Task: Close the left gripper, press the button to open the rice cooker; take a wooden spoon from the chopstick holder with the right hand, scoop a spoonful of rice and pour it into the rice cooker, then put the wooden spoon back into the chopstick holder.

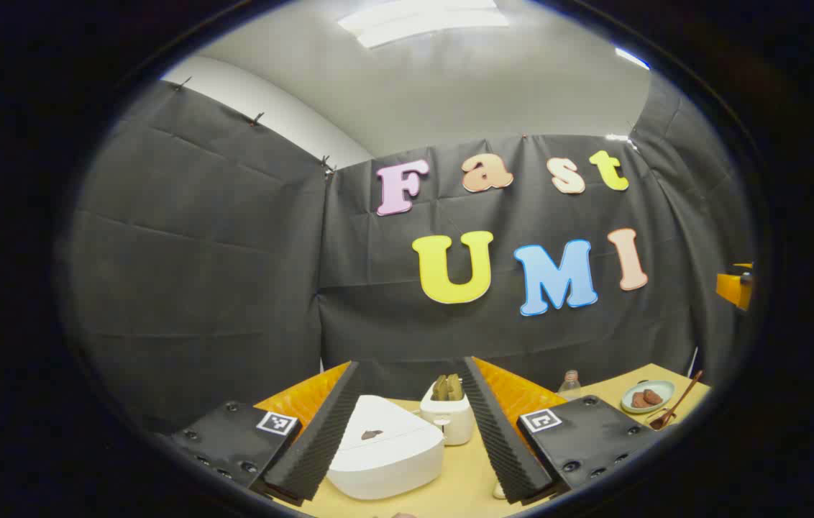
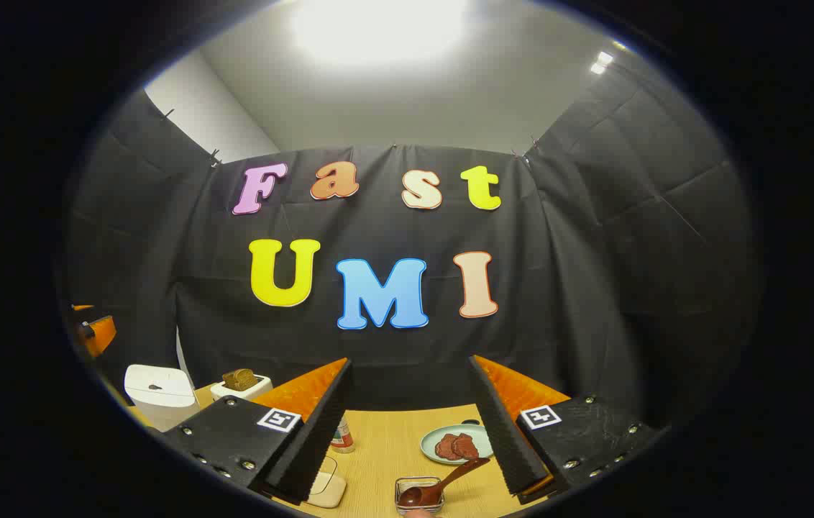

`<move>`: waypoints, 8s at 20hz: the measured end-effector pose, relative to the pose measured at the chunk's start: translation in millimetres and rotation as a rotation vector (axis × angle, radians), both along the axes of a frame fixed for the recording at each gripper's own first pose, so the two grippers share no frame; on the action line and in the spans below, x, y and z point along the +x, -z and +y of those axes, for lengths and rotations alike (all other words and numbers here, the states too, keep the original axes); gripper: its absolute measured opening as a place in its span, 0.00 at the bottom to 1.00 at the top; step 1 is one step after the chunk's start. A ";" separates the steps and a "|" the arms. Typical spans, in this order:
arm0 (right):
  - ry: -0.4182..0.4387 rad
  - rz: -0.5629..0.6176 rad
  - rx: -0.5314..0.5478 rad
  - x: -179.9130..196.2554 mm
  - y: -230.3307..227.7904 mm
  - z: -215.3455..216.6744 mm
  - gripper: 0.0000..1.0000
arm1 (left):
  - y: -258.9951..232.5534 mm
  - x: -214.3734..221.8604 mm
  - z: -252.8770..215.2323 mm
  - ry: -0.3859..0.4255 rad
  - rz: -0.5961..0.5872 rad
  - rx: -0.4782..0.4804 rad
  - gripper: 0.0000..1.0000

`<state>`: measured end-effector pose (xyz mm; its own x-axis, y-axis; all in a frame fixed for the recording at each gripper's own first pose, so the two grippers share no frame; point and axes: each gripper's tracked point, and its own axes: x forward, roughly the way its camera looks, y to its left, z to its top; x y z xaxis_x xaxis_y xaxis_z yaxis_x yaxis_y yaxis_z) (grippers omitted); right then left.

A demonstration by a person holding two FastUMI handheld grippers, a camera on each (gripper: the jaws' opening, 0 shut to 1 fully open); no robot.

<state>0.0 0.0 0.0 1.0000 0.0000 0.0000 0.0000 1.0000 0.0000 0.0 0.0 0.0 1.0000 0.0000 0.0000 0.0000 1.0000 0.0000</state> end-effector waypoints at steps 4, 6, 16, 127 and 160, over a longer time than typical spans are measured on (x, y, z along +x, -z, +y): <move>0.003 -0.007 0.004 -1.6 -2.2 -2.4 0.95 | -0.6 0.1 0.8 0.001 -0.003 -0.005 0.99; 0.008 -0.011 0.003 -1.6 -2.9 -3.7 0.95 | -0.4 0.7 0.9 0.003 0.001 -0.008 0.99; 0.011 -0.012 -0.002 -1.1 -2.7 -1.6 0.95 | 7.2 3.9 -3.7 0.013 0.012 -0.018 0.96; -0.035 0.564 0.146 50.8 214.7 -23.2 0.17 | 6.8 -18.7 59.0 -0.041 0.053 0.027 0.98; -0.228 0.565 -0.232 68.7 278.7 213.1 0.16 | 81.9 -44.0 224.7 -0.169 0.185 0.003 0.98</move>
